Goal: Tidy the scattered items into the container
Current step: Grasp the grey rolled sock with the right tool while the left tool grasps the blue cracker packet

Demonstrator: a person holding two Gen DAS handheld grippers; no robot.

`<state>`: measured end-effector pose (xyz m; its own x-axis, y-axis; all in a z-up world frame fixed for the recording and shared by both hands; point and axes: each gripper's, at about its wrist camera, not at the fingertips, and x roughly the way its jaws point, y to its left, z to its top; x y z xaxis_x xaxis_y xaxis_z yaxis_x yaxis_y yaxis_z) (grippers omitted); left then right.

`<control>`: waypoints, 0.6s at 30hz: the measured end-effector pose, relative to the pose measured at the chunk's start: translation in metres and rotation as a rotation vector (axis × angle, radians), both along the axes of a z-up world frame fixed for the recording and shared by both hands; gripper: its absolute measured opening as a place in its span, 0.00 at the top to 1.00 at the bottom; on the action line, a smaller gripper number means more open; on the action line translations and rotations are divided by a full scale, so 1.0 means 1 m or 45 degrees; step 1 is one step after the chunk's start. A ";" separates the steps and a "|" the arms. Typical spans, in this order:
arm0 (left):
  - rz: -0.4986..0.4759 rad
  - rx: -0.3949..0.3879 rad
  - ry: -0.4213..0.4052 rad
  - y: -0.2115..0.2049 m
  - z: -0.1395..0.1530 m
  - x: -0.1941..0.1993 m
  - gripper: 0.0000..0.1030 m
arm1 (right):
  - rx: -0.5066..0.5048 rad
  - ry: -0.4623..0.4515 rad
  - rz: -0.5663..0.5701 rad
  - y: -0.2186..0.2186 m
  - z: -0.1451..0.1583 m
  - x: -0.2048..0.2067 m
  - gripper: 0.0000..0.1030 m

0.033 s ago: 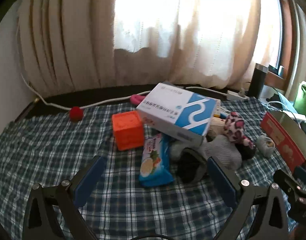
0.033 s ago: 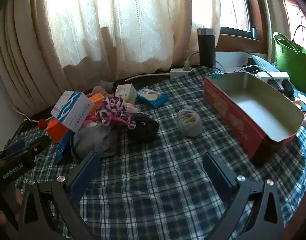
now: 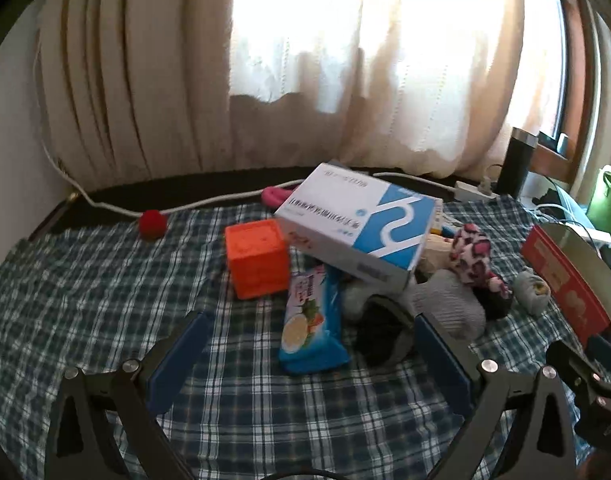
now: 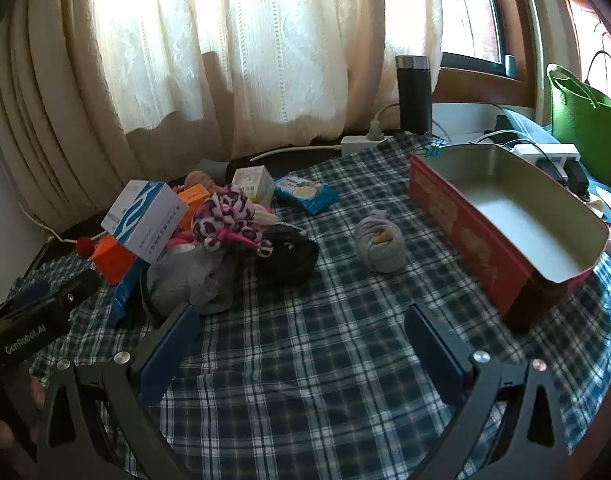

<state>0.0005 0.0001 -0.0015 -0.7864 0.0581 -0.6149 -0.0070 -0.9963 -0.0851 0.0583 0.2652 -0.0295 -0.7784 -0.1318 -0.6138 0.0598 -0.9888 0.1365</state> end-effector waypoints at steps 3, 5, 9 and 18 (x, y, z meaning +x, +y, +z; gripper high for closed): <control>-0.028 -0.026 -0.025 0.000 -0.004 0.002 0.00 | -0.015 -0.009 -0.006 0.001 -0.004 -0.002 0.00; -0.047 -0.044 -0.042 0.000 -0.007 0.003 0.00 | -0.025 -0.015 -0.010 0.001 -0.006 -0.004 0.00; -0.079 -0.086 -0.068 0.001 -0.012 0.005 0.00 | -0.081 -0.005 0.001 0.007 -0.012 -0.005 0.00; -0.056 -0.054 -0.136 -0.014 -0.026 -0.005 0.00 | -0.143 -0.045 0.007 0.015 -0.022 -0.013 0.00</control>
